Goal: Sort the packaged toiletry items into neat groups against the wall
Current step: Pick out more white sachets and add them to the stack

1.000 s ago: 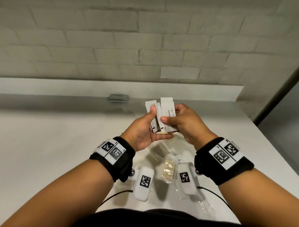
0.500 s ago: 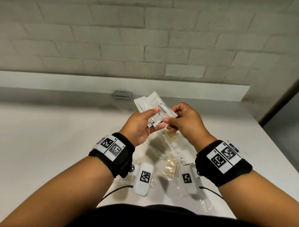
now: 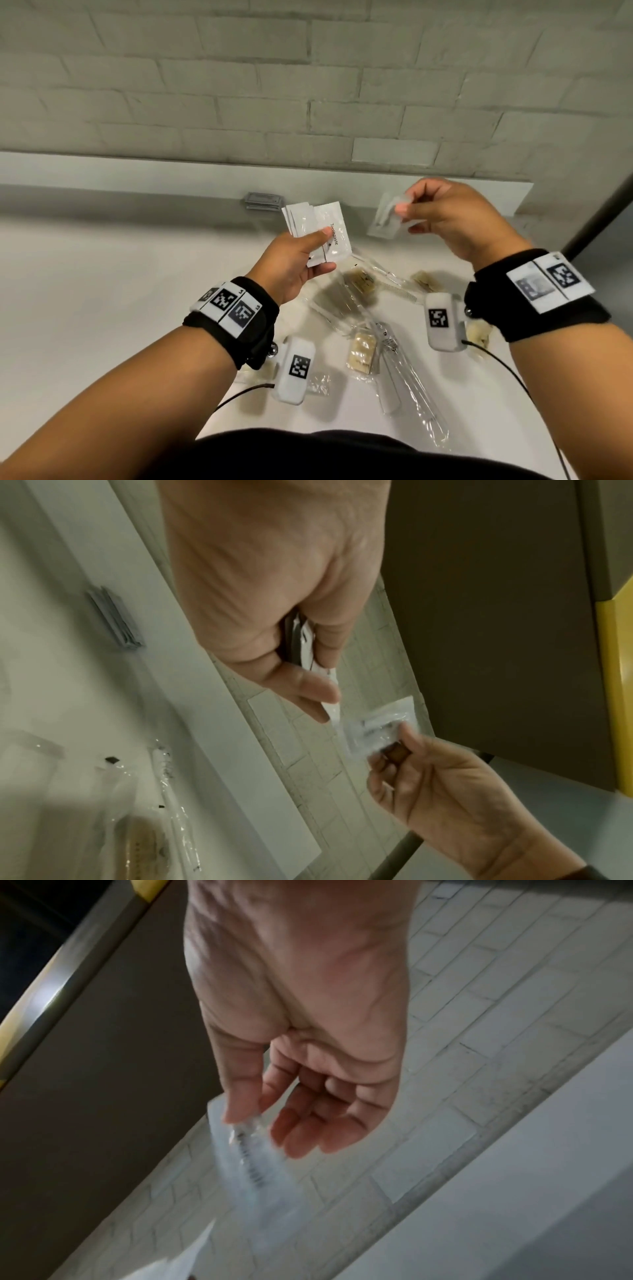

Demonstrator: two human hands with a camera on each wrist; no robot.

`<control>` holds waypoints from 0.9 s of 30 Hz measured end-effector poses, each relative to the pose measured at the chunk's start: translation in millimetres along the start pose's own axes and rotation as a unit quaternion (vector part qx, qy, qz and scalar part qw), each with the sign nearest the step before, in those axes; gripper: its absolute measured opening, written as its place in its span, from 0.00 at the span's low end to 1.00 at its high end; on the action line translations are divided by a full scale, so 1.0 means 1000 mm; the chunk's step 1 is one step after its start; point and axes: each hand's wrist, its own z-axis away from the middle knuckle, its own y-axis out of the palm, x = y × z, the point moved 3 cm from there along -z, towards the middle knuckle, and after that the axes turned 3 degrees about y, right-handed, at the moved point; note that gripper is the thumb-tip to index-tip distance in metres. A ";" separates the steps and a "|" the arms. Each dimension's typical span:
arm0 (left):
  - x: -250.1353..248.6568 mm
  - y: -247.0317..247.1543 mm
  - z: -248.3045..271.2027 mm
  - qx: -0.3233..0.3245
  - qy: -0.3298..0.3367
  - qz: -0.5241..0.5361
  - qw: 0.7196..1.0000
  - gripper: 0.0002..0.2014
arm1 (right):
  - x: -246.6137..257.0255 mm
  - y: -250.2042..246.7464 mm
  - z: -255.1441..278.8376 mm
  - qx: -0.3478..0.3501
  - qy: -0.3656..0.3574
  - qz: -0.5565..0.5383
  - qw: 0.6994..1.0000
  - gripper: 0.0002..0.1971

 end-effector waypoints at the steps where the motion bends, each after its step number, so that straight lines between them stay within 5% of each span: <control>1: 0.001 0.000 0.000 0.004 0.000 -0.008 1.000 0.07 | 0.003 -0.001 -0.002 0.001 -0.004 -0.022 1.000 0.13; 8: 0.003 0.010 0.004 0.046 0.025 -0.125 0.991 0.08 | -0.001 0.032 -0.003 0.000 0.002 0.035 0.999 0.12; 18: 0.008 0.020 0.005 0.039 0.071 -0.042 0.996 0.13 | -0.033 0.079 -0.003 -0.099 0.061 -0.052 0.992 0.06; 22: 0.010 0.019 0.004 0.053 0.049 -0.042 0.997 0.14 | -0.039 0.087 0.003 -0.028 0.069 -0.100 0.992 0.12; 27: 0.012 0.011 0.003 0.064 -0.028 0.036 0.997 0.13 | -0.030 0.059 -0.002 -0.094 0.029 -0.089 0.991 0.04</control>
